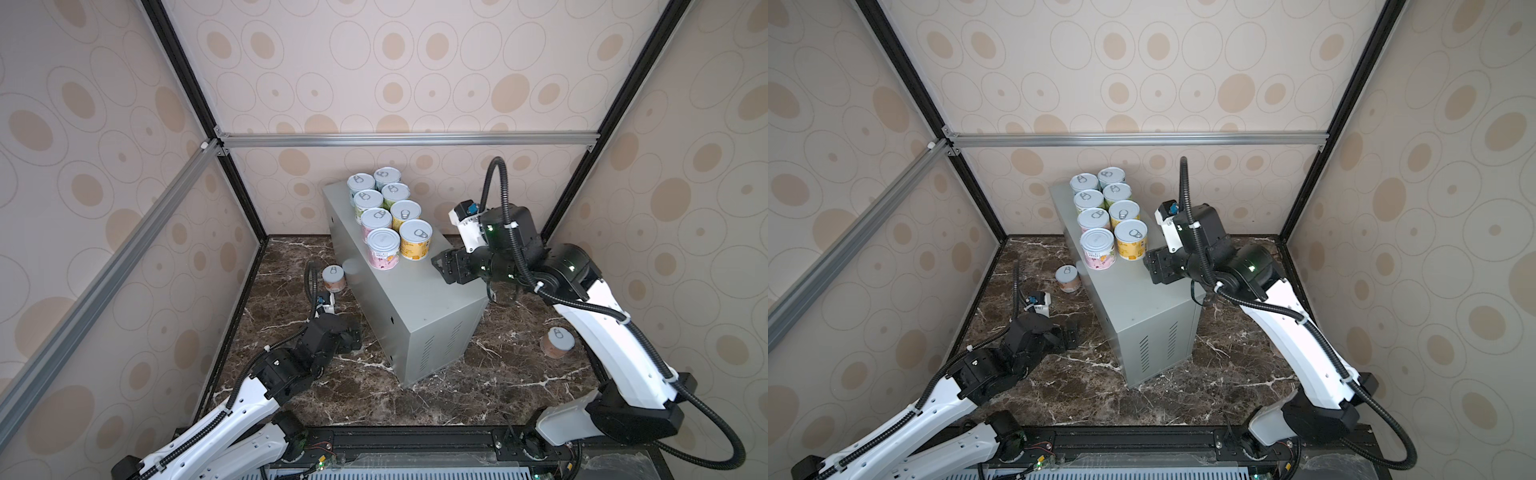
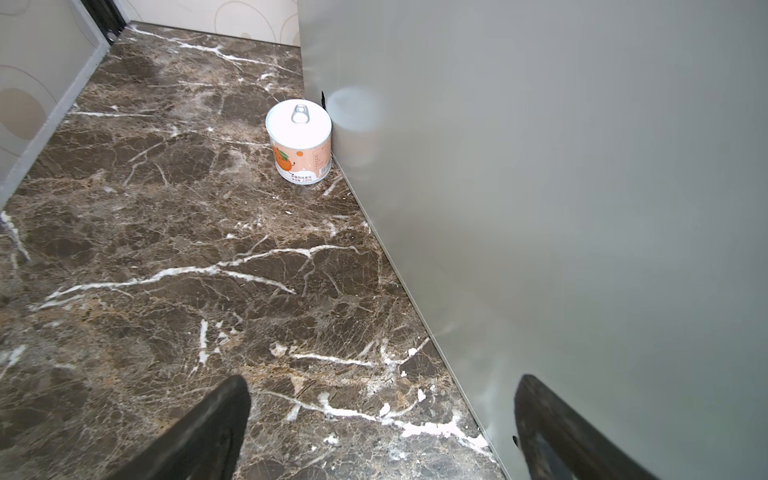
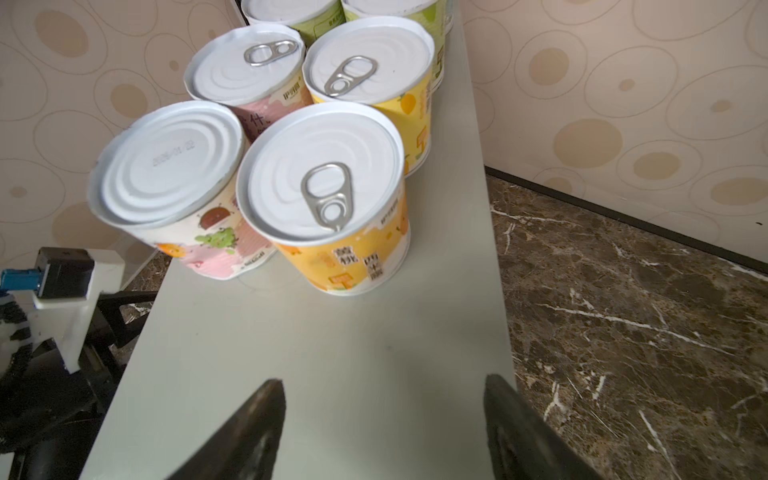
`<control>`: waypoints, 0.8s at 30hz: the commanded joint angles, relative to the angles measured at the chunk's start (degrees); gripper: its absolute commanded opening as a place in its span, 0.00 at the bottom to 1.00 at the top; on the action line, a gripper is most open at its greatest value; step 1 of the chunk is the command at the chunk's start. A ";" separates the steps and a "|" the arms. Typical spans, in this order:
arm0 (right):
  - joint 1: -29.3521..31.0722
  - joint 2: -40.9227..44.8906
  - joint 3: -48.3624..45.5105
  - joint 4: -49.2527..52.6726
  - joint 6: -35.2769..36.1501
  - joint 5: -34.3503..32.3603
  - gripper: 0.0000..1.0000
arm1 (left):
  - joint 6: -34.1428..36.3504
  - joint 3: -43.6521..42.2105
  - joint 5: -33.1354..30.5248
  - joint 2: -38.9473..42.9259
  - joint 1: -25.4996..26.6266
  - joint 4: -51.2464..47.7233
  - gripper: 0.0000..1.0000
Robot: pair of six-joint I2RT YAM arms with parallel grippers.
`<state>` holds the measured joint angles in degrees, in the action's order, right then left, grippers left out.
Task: Place and organize the canned foods onto the counter
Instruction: 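Withdraw the right gripper while the left gripper moves toward the orange-labelled can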
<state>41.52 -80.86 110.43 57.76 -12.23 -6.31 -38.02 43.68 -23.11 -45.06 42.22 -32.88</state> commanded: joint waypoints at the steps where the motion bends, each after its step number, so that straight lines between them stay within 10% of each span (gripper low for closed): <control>1: -0.14 4.36 -3.23 1.83 -1.58 -2.25 0.81 | -1.34 3.68 -1.67 1.91 -0.67 -4.11 0.99; 14: -0.30 22.90 -31.91 -6.54 -11.59 -5.07 0.93 | -4.18 12.06 -4.17 0.89 -5.06 -15.64 0.99; 24: -13.27 33.21 -48.73 -13.17 -15.52 0.90 0.97 | 0.76 7.65 11.24 -8.04 -25.79 -4.81 0.99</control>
<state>32.03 -48.60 67.09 37.80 -27.53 -8.73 -39.16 52.66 -18.24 -50.43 20.36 -41.65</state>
